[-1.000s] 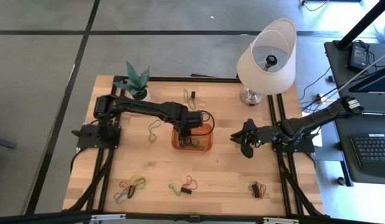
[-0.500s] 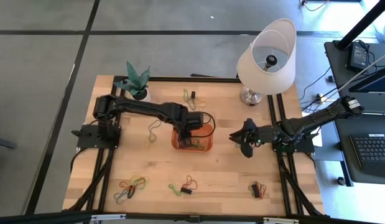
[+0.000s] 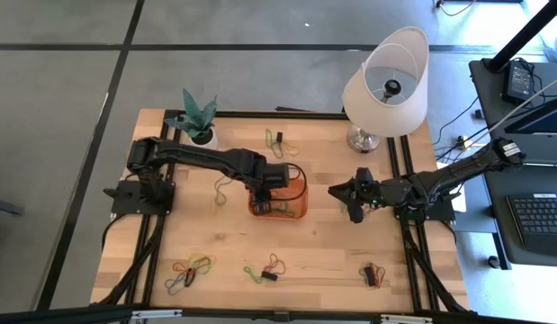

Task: Pick and place rubber bands into bin
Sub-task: Put the black rubber band into the orange bin, then put the green rubber band into the orange bin

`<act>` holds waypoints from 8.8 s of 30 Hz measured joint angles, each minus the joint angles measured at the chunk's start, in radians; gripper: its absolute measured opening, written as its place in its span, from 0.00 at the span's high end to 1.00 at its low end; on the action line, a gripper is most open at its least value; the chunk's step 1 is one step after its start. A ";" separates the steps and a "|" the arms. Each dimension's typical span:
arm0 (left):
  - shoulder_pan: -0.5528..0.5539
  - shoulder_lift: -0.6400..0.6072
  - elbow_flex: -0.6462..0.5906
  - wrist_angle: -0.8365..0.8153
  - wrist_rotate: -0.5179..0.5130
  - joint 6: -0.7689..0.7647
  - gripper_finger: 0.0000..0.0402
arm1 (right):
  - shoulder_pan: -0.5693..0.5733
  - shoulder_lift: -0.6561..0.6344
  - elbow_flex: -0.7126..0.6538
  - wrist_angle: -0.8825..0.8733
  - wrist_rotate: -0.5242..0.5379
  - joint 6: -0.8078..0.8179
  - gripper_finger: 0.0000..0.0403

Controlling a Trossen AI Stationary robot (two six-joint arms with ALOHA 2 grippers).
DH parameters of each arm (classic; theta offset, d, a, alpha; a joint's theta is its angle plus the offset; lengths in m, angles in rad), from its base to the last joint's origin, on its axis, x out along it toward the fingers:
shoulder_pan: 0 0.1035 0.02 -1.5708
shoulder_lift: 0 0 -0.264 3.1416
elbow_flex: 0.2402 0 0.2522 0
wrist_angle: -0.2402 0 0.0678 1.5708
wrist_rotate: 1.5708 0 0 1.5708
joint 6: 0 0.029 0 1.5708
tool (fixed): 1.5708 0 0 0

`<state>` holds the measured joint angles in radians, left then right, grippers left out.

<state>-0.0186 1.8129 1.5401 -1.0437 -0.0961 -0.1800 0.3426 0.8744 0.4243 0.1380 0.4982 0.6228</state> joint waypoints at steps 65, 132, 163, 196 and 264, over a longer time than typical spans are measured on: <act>-0.558 -0.706 -0.724 0.031 -0.123 -0.446 0.72 | 0.181 1.521 1.560 -0.848 -0.395 -0.147 0.71; -0.558 -0.706 -0.724 0.054 -0.224 -0.485 0.72 | 0.184 1.515 1.540 -0.856 -0.376 -0.050 0.99; -0.557 -0.706 -0.724 0.117 -0.219 -0.549 0.72 | 0.160 1.423 1.615 -1.060 -0.188 -0.030 1.00; -0.555 -0.706 -0.724 0.157 -0.340 -0.540 0.72 | -0.298 1.179 1.251 -1.231 -0.414 -0.296 1.00; 0.585 0.149 0.065 0.418 -0.078 0.180 0.63 | -0.333 -0.052 0.092 -0.539 -0.319 0.244 0.98</act>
<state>0.5665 1.9620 1.6051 -0.6260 -0.1742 0.0002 0.0097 0.8227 0.5159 -0.4008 0.1788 0.8665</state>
